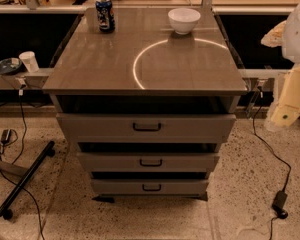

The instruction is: Open top drawer

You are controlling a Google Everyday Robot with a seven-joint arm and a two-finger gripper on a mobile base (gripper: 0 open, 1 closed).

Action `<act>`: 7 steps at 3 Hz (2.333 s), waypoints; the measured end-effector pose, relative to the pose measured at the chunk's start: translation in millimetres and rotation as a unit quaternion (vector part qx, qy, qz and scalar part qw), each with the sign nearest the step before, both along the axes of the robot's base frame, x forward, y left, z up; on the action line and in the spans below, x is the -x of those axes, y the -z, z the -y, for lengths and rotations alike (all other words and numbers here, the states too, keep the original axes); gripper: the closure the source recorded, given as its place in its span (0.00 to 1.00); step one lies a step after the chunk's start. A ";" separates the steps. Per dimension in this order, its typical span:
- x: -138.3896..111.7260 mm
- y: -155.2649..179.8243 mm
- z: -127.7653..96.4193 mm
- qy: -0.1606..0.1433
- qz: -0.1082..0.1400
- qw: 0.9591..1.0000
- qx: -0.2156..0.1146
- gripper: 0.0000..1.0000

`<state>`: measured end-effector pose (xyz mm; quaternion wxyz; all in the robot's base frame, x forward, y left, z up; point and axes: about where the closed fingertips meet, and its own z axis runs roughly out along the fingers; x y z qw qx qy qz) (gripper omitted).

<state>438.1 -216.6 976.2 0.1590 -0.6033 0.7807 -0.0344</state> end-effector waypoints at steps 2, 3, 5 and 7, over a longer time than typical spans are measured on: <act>3.3 8.6 1.0 0.004 0.003 1.000 -0.009 0.00; 9.2 27.6 0.7 0.006 -0.001 1.000 -0.027 0.00; 23.7 86.1 -14.3 0.001 -0.013 0.998 -0.059 0.00; 35.2 150.4 -37.5 -0.004 -0.027 0.997 -0.072 0.00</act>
Offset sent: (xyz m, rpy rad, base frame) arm -0.0064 -0.0034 -0.0218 0.0348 0.0070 -0.0135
